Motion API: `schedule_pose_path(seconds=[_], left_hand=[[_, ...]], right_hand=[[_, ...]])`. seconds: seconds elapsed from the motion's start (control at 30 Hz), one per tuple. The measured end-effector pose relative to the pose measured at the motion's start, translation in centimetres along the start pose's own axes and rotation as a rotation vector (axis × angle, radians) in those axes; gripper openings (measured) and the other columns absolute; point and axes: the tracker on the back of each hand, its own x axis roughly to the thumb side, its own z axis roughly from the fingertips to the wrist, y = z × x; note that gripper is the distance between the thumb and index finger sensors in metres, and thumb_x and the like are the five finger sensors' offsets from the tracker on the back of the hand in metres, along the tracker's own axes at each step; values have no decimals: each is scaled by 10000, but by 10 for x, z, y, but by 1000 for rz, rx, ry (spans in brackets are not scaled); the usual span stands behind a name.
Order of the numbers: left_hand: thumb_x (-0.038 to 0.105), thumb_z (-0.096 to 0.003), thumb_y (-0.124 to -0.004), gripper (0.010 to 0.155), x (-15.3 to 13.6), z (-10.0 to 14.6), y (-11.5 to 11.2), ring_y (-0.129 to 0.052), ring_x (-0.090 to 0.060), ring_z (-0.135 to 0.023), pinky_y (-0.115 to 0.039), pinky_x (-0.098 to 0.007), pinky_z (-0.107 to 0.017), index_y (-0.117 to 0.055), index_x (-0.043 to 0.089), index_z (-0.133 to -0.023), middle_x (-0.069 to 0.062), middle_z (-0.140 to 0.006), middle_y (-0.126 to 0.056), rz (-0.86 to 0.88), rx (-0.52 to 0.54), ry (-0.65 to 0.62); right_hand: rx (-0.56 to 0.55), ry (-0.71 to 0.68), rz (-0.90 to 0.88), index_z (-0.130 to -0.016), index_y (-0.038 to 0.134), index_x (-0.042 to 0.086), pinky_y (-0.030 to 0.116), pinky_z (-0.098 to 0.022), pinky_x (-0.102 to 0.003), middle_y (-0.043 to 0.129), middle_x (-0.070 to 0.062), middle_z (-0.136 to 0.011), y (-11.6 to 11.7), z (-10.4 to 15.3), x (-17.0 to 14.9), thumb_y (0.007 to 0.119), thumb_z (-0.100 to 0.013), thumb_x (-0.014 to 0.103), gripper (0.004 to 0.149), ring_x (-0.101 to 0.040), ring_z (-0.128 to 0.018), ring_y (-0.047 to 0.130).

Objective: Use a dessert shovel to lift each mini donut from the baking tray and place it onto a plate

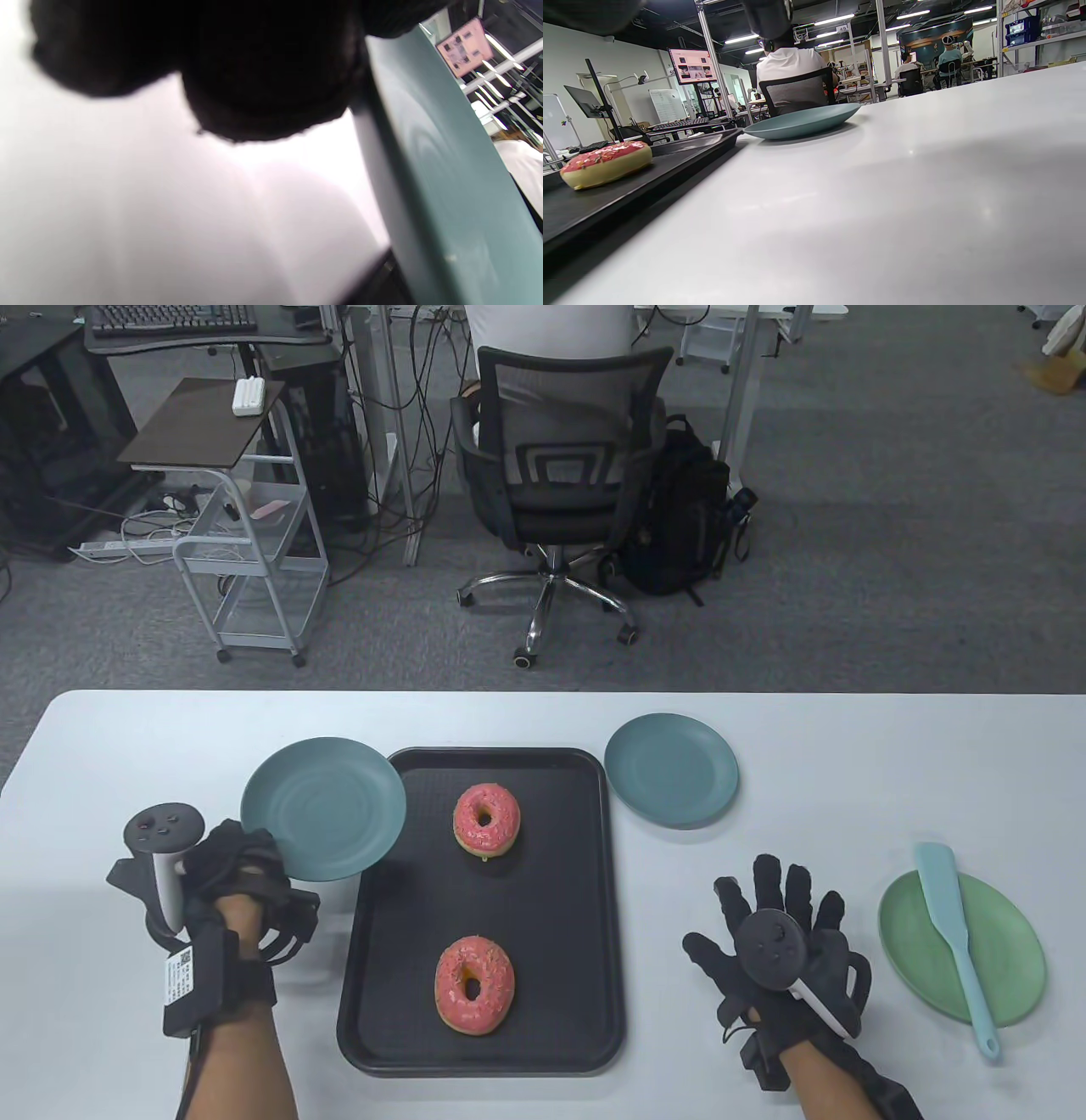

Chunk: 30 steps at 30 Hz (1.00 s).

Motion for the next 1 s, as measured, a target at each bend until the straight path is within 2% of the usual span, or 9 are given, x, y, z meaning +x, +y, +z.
schedule_pose_path(seconds=[0.33,0.57,0.77,1.0], left_hand=[[395,-389,-779,477,29,77,-39,-1117,-119,-185,-972,-296,-165,-698,201,-817,38,-548,-1012,0,-161,-209],[397,-389,-782,478,20,127,-66,-1115,-122,-185,-969,-300,-170,-701,202,-818,31,-545,-1013,-15,-264,-327],[395,-391,-780,478,2,146,-82,-1112,-125,-187,-967,-303,-170,-697,199,-819,29,-547,-1010,-19,-316,-368],[396,-392,-779,479,-6,152,-96,-1109,-125,-183,-964,-305,-168,-697,198,-821,23,-545,-1009,-89,-345,-395]], right_hand=[[-3,0,1,-1100,464,246,15,-659,-723,173,-199,-1220,-2,5,-1,662,-405,706,856,-548,-1081,146],[9,18,-5,-1099,467,244,20,-659,-724,179,-203,-1218,-1,7,-5,659,-405,707,856,-551,-1079,152],[21,22,5,-1100,467,241,21,-660,-720,162,-207,-1215,2,7,-5,658,-407,705,855,-554,-1065,97],[44,22,23,-1099,466,243,22,-662,-719,158,-206,-1214,9,8,-4,657,-408,704,853,-554,-1061,86]])
